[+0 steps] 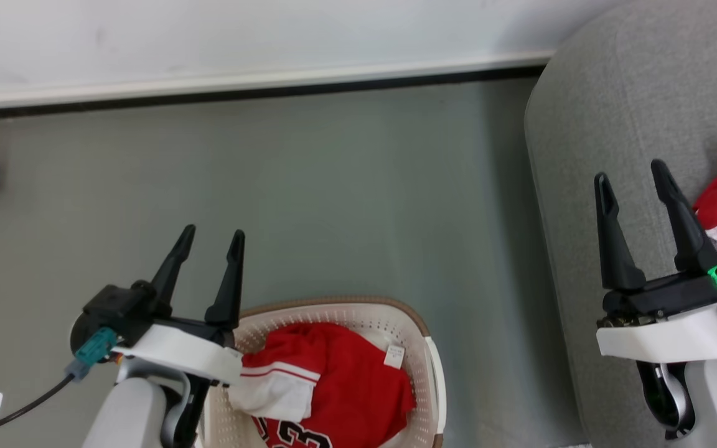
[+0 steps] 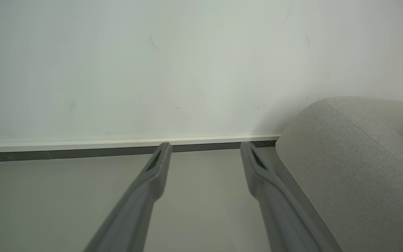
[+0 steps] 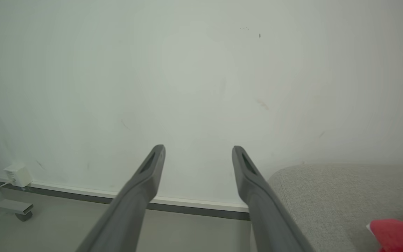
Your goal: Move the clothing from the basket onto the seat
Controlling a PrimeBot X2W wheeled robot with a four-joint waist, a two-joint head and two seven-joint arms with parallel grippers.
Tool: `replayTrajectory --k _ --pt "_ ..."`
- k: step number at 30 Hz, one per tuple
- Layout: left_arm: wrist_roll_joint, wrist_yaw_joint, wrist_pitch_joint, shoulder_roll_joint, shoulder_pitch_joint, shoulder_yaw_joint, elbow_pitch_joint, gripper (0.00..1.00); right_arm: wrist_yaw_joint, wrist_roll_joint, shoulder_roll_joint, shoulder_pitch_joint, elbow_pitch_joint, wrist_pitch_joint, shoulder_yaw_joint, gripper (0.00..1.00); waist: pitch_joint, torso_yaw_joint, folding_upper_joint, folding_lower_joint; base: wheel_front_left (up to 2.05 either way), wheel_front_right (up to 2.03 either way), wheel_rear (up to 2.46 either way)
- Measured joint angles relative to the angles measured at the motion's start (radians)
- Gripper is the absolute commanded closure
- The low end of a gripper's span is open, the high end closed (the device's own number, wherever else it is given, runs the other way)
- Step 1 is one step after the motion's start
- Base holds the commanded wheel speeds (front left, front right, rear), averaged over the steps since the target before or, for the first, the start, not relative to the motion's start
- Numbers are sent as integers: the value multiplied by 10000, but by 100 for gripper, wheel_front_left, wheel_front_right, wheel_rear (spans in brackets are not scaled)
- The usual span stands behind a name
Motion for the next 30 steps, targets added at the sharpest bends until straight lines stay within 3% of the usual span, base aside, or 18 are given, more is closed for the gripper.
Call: replayTrajectory --k 20,30 --pt "-320 0 0 491 -1528 -1954 1172 0 0 -527 188 -1558 -742 -2 -550 0 2424 -39 0 -2 0 0 0" --pt "-817 0 0 700 -2397 -3419 2993 0 0 -685 182 -2291 -1072 -2 -777 0 3457 -46 -1 -2 0 0 0"
